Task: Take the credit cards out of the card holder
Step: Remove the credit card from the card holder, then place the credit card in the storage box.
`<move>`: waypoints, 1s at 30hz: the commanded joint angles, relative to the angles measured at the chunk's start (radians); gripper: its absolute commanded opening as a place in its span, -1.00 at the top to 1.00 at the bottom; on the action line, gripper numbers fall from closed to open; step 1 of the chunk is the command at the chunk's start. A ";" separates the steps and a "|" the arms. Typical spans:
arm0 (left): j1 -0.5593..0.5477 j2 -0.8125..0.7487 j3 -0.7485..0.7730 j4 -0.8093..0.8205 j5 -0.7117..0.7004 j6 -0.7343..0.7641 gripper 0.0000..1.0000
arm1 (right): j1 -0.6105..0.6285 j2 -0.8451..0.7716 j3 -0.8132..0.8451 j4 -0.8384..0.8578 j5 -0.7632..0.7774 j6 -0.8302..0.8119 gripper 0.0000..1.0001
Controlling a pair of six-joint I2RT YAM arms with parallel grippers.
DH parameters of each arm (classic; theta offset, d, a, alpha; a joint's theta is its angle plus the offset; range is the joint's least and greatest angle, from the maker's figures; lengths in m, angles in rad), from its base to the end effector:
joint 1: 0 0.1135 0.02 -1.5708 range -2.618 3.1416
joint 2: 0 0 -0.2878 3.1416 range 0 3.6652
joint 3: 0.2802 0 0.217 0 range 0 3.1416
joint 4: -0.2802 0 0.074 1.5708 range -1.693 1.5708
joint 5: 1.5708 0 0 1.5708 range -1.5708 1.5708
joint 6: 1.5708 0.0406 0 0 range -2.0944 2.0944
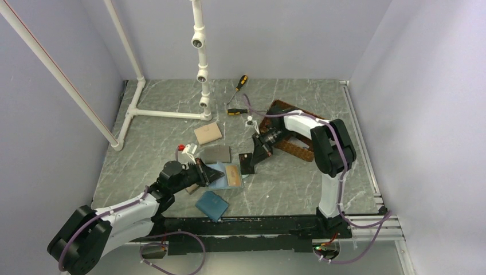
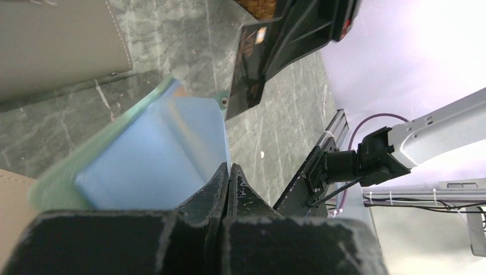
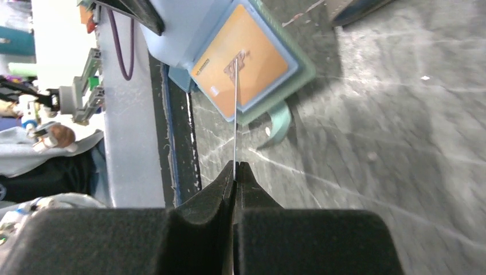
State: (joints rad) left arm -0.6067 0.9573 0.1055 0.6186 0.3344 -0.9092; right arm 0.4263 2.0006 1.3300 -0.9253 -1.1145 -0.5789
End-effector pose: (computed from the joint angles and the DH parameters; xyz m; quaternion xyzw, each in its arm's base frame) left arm 0.1124 -0.0943 0.2055 -0.0145 0.7803 -0.5151 0.3543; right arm 0.2929 0.1731 0.2007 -0.4030 0.7469 0.5281 0.0297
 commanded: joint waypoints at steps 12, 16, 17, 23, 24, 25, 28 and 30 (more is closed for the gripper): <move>0.006 0.177 0.061 0.126 0.119 0.027 1.00 | -0.265 -0.313 0.031 0.225 0.299 0.195 1.00; 0.006 0.260 0.072 0.202 0.160 0.011 1.00 | -0.284 -0.312 0.075 0.301 0.425 0.262 1.00; 0.005 0.278 0.074 0.219 0.169 0.006 1.00 | -0.289 -0.303 0.093 0.305 0.441 0.268 1.00; 0.005 0.354 0.113 0.234 0.211 -0.001 1.00 | -0.314 -0.257 0.184 0.296 0.480 0.261 1.00; 0.005 0.359 0.135 0.211 0.216 0.006 1.00 | -0.319 -0.250 0.199 0.291 0.481 0.253 1.00; 0.006 0.362 0.156 0.180 0.220 0.021 1.00 | -0.323 -0.241 0.216 0.282 0.480 0.243 1.00; 0.006 0.374 0.218 0.087 0.228 0.064 1.00 | -0.325 -0.198 0.280 0.230 0.474 0.206 1.00; 0.006 0.391 0.257 0.037 0.234 0.089 1.00 | -0.327 -0.165 0.304 0.203 0.473 0.184 1.00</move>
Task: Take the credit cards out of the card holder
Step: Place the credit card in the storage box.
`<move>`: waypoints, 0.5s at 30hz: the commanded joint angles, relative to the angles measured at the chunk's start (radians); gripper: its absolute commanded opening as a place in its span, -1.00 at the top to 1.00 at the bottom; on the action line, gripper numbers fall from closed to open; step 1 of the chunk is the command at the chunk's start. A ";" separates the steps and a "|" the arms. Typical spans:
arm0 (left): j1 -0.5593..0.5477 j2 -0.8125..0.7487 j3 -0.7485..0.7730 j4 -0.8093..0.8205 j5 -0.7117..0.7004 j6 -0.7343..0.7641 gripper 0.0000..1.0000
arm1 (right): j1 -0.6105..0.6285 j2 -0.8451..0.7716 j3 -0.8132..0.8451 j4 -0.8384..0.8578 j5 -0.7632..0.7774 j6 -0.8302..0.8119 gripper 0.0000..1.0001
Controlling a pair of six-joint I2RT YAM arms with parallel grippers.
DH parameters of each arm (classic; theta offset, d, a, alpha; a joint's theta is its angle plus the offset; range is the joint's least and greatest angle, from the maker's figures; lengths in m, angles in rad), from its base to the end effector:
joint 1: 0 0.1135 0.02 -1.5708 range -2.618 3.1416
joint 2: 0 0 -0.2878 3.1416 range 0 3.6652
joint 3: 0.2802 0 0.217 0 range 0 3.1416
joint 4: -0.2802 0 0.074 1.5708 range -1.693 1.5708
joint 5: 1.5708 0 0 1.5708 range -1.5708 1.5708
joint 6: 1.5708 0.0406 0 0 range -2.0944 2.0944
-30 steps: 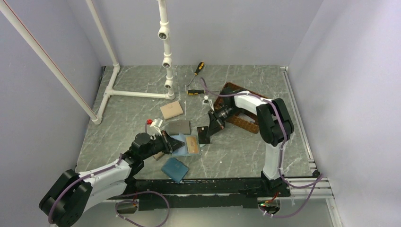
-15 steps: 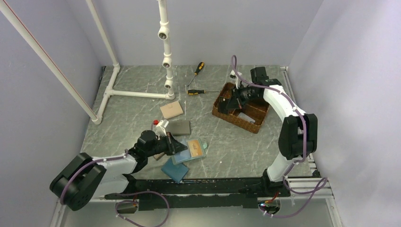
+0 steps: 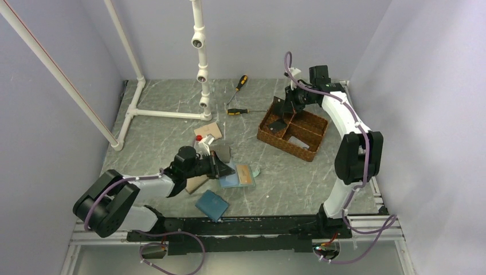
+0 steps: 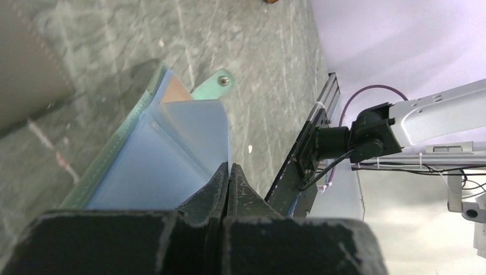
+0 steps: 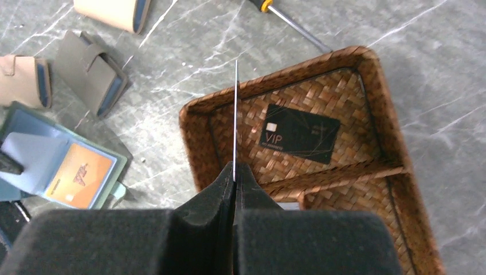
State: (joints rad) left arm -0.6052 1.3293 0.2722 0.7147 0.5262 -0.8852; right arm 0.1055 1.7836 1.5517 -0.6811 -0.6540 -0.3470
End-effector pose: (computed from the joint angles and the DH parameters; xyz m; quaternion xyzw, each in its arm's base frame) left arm 0.1600 -0.1355 0.2042 0.0383 0.8023 -0.5336 0.2648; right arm 0.3579 0.0627 0.3212 -0.3021 0.8501 0.2649 0.3403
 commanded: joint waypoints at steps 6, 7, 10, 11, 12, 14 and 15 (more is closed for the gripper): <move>0.007 0.114 0.151 -0.076 0.086 0.092 1.00 | -0.006 0.115 0.087 -0.065 -0.025 -0.067 1.00; 0.007 0.134 0.158 -0.070 0.100 0.091 1.00 | -0.006 0.126 0.091 -0.075 -0.034 -0.067 1.00; 0.009 0.189 0.189 -0.061 0.130 0.087 1.00 | -0.009 0.145 0.080 -0.086 -0.044 -0.071 1.00; 0.011 0.207 0.195 -0.057 0.137 0.086 1.00 | -0.009 0.149 0.077 -0.085 -0.040 -0.073 1.00; 0.012 0.224 0.204 -0.051 0.145 0.086 1.00 | -0.011 0.155 0.079 -0.087 -0.031 -0.077 1.00; 0.019 0.253 0.224 -0.052 0.156 0.090 1.00 | -0.012 0.165 0.094 -0.090 -0.013 -0.082 1.00; 0.021 0.265 0.236 -0.061 0.164 0.094 1.00 | -0.013 0.167 0.097 -0.089 -0.007 -0.083 1.00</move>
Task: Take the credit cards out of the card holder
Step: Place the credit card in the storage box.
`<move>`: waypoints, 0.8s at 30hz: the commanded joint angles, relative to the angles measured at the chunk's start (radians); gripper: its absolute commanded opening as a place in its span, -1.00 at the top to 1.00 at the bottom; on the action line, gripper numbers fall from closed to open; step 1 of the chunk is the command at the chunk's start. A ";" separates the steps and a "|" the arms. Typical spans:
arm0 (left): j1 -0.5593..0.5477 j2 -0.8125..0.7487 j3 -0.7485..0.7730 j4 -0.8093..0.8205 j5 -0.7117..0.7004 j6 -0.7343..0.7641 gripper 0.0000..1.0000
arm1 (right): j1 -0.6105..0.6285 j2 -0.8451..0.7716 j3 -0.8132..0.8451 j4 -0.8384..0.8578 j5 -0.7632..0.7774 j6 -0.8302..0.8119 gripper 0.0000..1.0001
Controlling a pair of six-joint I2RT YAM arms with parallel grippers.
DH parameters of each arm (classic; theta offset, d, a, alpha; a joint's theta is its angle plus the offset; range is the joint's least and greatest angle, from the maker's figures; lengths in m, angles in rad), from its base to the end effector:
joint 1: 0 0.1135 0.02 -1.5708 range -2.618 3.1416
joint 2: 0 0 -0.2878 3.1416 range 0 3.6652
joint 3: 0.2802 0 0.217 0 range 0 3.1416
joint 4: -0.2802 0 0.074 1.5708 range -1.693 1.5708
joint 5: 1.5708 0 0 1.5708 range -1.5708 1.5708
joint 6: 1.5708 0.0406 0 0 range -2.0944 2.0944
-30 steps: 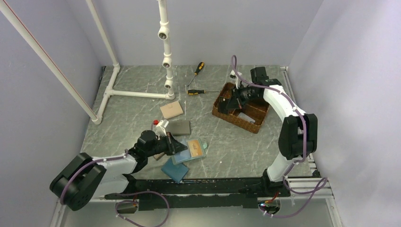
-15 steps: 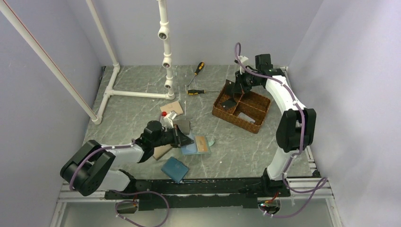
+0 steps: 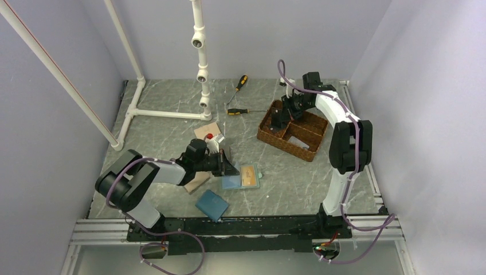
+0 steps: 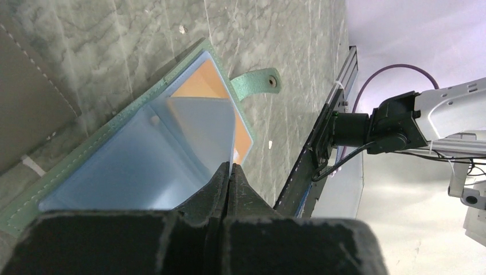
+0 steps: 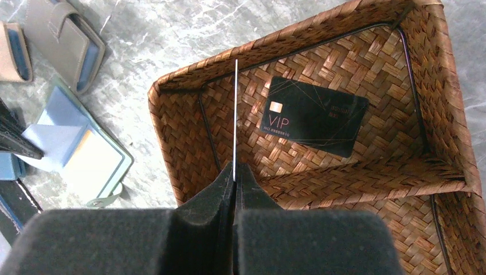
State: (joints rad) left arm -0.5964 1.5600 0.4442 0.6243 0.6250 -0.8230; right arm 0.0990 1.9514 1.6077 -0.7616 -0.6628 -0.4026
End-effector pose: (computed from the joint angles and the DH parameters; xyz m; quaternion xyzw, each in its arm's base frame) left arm 0.1990 -0.1638 0.1899 0.0647 0.8290 -0.5187 0.1990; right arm 0.3867 0.0635 0.2722 -0.3010 0.8727 0.2800 0.2635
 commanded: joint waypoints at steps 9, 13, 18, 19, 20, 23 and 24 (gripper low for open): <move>0.054 0.173 0.149 0.050 0.160 0.028 1.00 | -0.006 0.106 0.146 -0.033 0.018 -0.011 1.00; 0.077 0.196 0.156 0.075 0.192 0.017 1.00 | -0.006 0.145 0.212 -0.114 -0.076 -0.002 1.00; 0.090 0.175 0.147 0.055 0.196 0.032 1.00 | -0.006 0.145 0.171 -0.138 -0.080 -0.014 1.00; 0.091 0.170 0.145 0.050 0.196 0.035 1.00 | -0.007 0.149 0.169 -0.143 -0.078 -0.015 1.00; 0.091 0.165 0.145 0.042 0.194 0.040 1.00 | -0.007 0.154 0.171 -0.146 -0.073 -0.013 1.00; 0.091 0.150 0.141 0.017 0.186 0.047 1.00 | 0.001 0.177 0.200 -0.172 -0.009 -0.019 0.76; 0.091 0.144 0.139 0.009 0.183 0.047 1.00 | 0.003 0.180 0.205 -0.170 0.024 -0.016 0.64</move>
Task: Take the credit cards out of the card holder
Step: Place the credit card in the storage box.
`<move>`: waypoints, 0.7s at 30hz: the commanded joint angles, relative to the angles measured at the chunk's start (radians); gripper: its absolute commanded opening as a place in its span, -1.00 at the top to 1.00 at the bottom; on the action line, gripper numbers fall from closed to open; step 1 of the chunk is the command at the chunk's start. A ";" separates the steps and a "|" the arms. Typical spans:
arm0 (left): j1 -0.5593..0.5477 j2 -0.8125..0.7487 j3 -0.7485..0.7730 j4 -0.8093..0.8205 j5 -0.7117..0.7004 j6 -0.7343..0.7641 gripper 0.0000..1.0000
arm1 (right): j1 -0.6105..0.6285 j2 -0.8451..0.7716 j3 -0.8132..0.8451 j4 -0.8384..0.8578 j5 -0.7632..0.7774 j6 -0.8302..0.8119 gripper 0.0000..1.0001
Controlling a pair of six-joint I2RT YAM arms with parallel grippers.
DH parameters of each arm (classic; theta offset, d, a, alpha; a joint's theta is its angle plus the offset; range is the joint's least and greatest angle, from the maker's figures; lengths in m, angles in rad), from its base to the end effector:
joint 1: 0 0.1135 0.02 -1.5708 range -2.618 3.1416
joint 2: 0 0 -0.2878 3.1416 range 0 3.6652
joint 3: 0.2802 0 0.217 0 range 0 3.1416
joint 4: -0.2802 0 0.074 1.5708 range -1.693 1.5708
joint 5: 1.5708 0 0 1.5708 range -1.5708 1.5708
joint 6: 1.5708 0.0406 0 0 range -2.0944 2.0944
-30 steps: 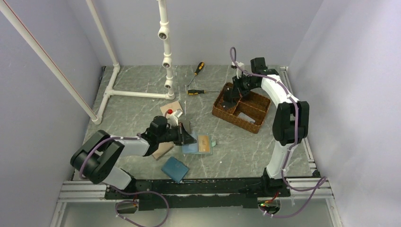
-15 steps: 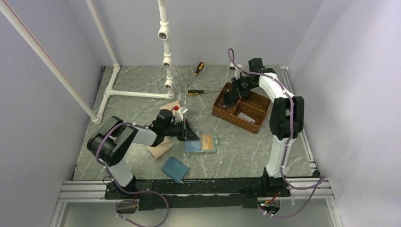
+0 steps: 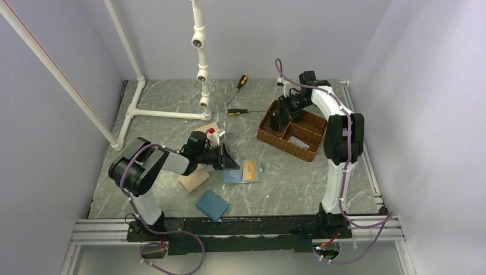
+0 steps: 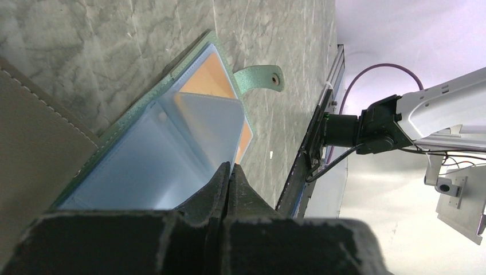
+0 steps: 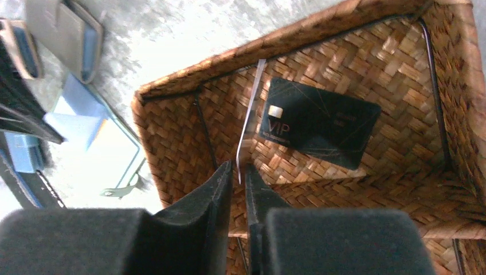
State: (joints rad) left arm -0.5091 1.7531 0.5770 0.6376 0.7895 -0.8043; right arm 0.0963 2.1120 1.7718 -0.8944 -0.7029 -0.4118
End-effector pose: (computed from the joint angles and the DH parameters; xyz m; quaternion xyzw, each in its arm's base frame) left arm 0.2443 -0.1694 0.1745 0.0697 0.8220 -0.5430 0.1566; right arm 0.4150 0.0665 0.2481 -0.2884 0.8815 0.3105 0.2085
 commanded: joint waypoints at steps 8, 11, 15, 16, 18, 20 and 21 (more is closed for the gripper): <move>0.003 -0.127 -0.026 -0.084 -0.033 0.035 1.00 | 0.002 -0.128 -0.007 0.050 0.282 0.000 0.21; 0.003 -0.168 -0.026 -0.177 -0.076 0.055 1.00 | 0.004 -0.211 -0.055 0.061 0.234 -0.020 0.21; 0.003 -0.211 -0.047 -0.254 -0.134 0.062 1.00 | 0.023 -0.361 -0.195 0.068 0.030 -0.111 0.21; 0.004 -0.218 -0.056 -0.261 -0.146 0.059 1.00 | 0.036 -0.406 -0.272 0.083 -0.025 -0.141 0.21; 0.001 -0.230 -0.075 -0.265 -0.171 0.050 1.00 | 0.080 -0.520 -0.404 0.120 -0.134 -0.208 0.20; -0.005 -0.241 -0.088 -0.283 -0.196 0.049 1.00 | 0.161 -0.607 -0.542 0.162 -0.186 -0.303 0.18; -0.008 -0.248 -0.091 -0.295 -0.210 0.053 1.00 | 0.200 -0.642 -0.610 0.178 -0.207 -0.356 0.16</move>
State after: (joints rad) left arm -0.5095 1.5494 0.5076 0.3916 0.6437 -0.7689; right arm 0.1692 1.5894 1.3575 -0.7830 -0.7040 -0.5579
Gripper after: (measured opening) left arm 0.009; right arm 0.407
